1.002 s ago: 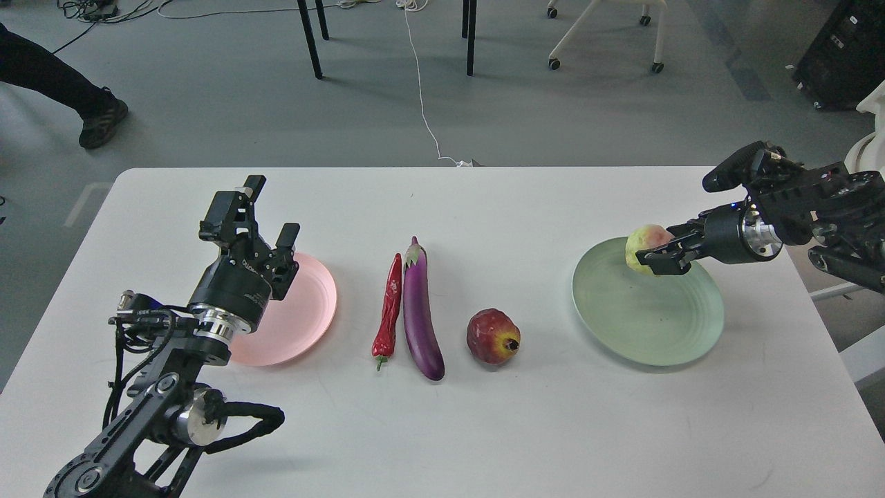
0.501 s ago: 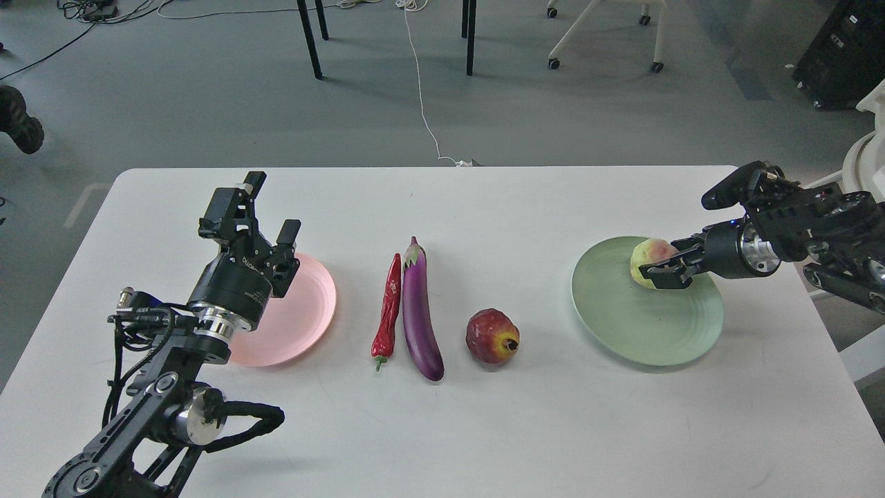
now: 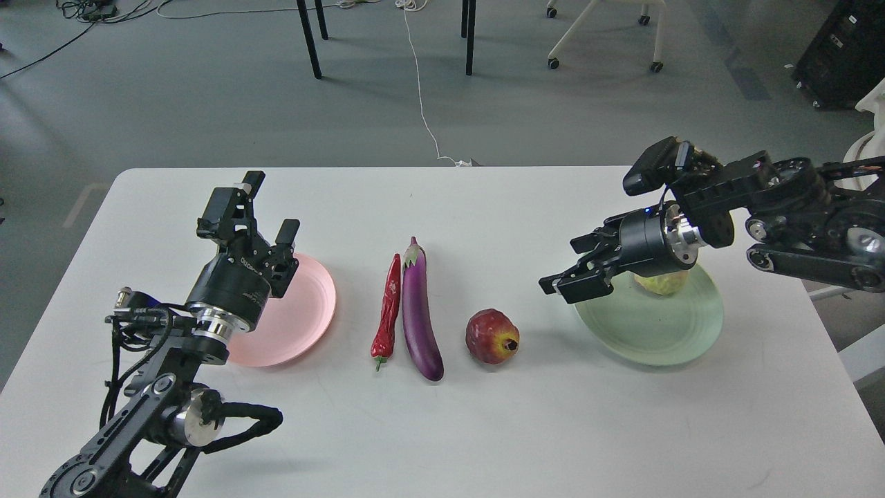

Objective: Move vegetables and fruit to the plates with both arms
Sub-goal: 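Move the right gripper down and grasp the red apple, then carry the red apple onto the green plate and release it, then raise the right gripper away from the green plate, then reach the left gripper over the eggplant and grasp it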

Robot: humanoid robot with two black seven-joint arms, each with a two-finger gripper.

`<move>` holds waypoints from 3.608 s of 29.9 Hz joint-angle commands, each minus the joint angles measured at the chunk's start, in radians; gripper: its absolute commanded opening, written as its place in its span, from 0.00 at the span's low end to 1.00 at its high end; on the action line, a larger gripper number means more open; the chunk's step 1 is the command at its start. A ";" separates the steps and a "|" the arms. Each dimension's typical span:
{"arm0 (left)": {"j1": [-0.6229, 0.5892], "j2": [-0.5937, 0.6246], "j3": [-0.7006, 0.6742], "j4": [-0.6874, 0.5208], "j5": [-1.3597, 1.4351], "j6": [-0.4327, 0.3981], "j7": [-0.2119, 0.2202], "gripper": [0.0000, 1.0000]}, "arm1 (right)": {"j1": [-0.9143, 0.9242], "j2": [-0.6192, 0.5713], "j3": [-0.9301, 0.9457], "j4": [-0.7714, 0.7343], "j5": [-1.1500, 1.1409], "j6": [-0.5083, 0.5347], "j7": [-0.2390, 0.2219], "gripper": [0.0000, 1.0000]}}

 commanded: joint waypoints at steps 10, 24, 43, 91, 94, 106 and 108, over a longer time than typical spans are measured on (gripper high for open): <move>0.006 0.005 -0.003 -0.002 0.002 0.000 0.000 0.99 | -0.042 0.279 -0.082 -0.153 0.032 -0.012 0.000 0.96; 0.006 0.005 -0.003 -0.005 0.002 0.000 0.000 0.99 | -0.097 0.331 -0.100 -0.199 0.072 -0.006 0.000 0.60; 0.005 -0.001 0.000 -0.005 0.000 -0.001 0.000 0.99 | 0.058 -0.060 -0.150 -0.102 -0.088 -0.004 0.000 0.48; 0.000 0.021 0.037 -0.013 0.019 0.000 0.003 0.99 | -0.824 -0.167 1.006 -0.119 1.117 -0.009 0.000 0.98; -0.004 0.031 0.055 -0.013 0.116 0.000 0.003 0.99 | -0.918 -0.152 1.122 -0.167 1.217 0.000 0.000 0.98; -0.489 0.334 0.581 0.029 0.721 -0.066 0.127 0.99 | -1.005 -0.155 1.187 -0.201 1.256 0.037 0.000 0.99; -0.623 0.338 0.679 0.050 0.726 -0.133 0.216 0.99 | -1.005 -0.156 1.187 -0.201 1.256 0.037 0.000 0.99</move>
